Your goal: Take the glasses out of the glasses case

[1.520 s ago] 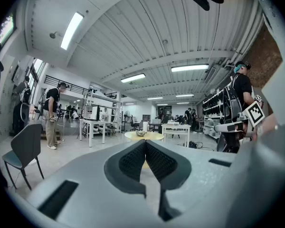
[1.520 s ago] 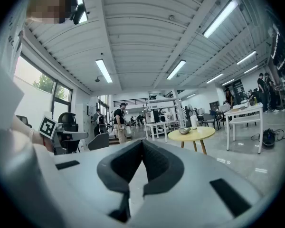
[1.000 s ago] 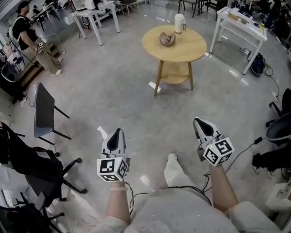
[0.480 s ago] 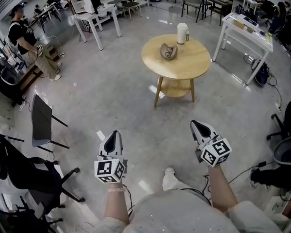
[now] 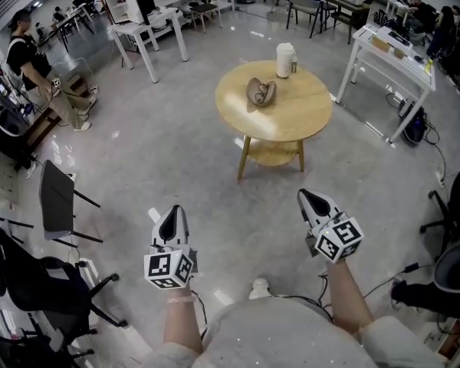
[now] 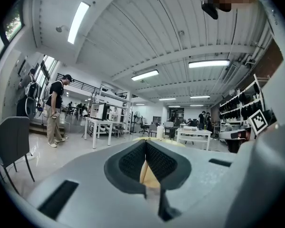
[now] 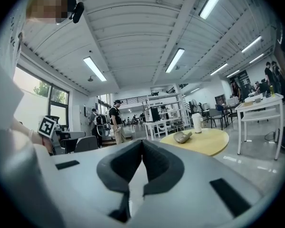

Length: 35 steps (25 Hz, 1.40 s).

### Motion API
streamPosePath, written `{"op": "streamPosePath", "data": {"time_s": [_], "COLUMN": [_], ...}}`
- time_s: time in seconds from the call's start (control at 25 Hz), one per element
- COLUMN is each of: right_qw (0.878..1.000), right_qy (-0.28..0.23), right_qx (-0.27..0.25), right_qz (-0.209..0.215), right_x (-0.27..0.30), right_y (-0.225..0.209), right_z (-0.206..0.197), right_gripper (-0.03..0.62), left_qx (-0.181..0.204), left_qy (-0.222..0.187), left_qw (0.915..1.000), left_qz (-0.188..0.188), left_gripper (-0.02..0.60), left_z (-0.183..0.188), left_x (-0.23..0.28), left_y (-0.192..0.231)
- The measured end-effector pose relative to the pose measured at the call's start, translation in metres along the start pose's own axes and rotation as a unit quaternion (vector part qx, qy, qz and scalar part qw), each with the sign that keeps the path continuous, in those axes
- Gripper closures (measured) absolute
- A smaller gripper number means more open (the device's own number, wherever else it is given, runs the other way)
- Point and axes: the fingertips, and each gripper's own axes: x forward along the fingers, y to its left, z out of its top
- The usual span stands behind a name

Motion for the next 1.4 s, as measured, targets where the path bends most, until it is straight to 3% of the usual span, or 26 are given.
{"op": "streamPosePath", "data": {"time_s": [0.8, 1.4], "right_qw": [1.0, 0.999], "right_qy": [-0.003, 0.007], "right_qx": [0.028, 0.031], "right_qz": [0.001, -0.025], "right_x": [0.035, 0.129], "right_y": [-0.034, -0.075], "right_z": [-0.005, 0.005], "right_gripper": [0.589, 0.588], "left_qx": [0.015, 0.014], "left_qy": [0.012, 0.013], "left_qw": [0.9998, 0.9991], "left_qz": [-0.005, -0.039], "left_gripper": [0.577, 0.577], "left_z": [-0.002, 0.013], "left_x": [0.047, 0.157], "left_y": [-0.002, 0.041]}}
